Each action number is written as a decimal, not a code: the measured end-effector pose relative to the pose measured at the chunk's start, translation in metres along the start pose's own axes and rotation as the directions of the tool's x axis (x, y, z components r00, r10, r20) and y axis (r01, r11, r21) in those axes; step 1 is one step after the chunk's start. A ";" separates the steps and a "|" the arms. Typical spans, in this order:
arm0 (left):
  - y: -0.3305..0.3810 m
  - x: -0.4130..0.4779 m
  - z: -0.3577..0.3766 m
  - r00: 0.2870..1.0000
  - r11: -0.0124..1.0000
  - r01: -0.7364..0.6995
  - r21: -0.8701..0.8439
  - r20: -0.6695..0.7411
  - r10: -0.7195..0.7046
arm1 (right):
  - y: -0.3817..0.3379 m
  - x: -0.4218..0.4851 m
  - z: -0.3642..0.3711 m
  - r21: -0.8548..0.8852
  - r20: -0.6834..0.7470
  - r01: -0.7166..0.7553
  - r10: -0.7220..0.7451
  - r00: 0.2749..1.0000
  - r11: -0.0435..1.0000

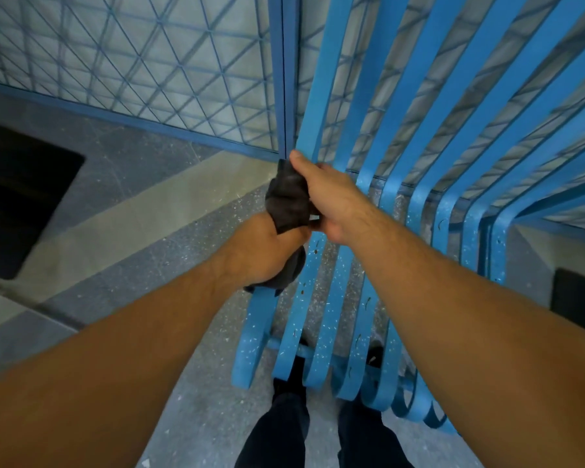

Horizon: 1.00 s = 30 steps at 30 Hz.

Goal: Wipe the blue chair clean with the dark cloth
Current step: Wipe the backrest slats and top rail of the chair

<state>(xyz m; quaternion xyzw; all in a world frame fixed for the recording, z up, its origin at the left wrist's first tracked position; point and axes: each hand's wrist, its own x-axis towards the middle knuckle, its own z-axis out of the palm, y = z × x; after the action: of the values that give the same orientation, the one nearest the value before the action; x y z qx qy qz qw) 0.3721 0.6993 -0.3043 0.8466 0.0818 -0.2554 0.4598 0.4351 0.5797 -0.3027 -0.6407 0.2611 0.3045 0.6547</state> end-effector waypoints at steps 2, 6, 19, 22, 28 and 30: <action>-0.002 -0.009 0.014 0.984 0.996 -0.089 -0.021 -0.157 0.085 | 0.004 0.000 0.002 0.042 -0.003 -0.009 0.009 1.000 0.999; -0.008 -0.027 0.036 0.908 0.939 -0.070 0.337 -0.369 0.200 | 0.011 -0.003 0.006 0.032 -0.042 -0.011 0.012 0.999 0.999; -0.015 -0.040 0.011 0.997 0.996 0.052 0.066 -0.055 -0.049 | 0.072 -0.049 -0.002 -0.044 0.048 0.055 -0.053 0.997 0.998; -0.024 -0.045 0.034 0.953 0.987 -0.036 0.154 -0.292 0.080 | 0.077 -0.060 -0.003 -0.043 0.034 0.052 -0.050 0.998 0.998; -0.050 -0.092 0.055 0.860 0.942 -0.100 0.320 -0.448 0.244 | 0.088 -0.081 -0.002 -0.119 0.061 0.058 -0.051 0.997 0.991; -0.056 -0.107 0.057 0.854 0.961 -0.072 0.265 -0.482 0.197 | 0.091 -0.084 0.000 -0.141 0.074 0.062 -0.052 0.996 0.988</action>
<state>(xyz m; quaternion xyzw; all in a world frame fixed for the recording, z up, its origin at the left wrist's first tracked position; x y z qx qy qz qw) 0.2388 0.6945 -0.3167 0.9361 0.1080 -0.0001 0.3347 0.3115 0.5741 -0.3029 -0.6820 0.1969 0.3258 0.6244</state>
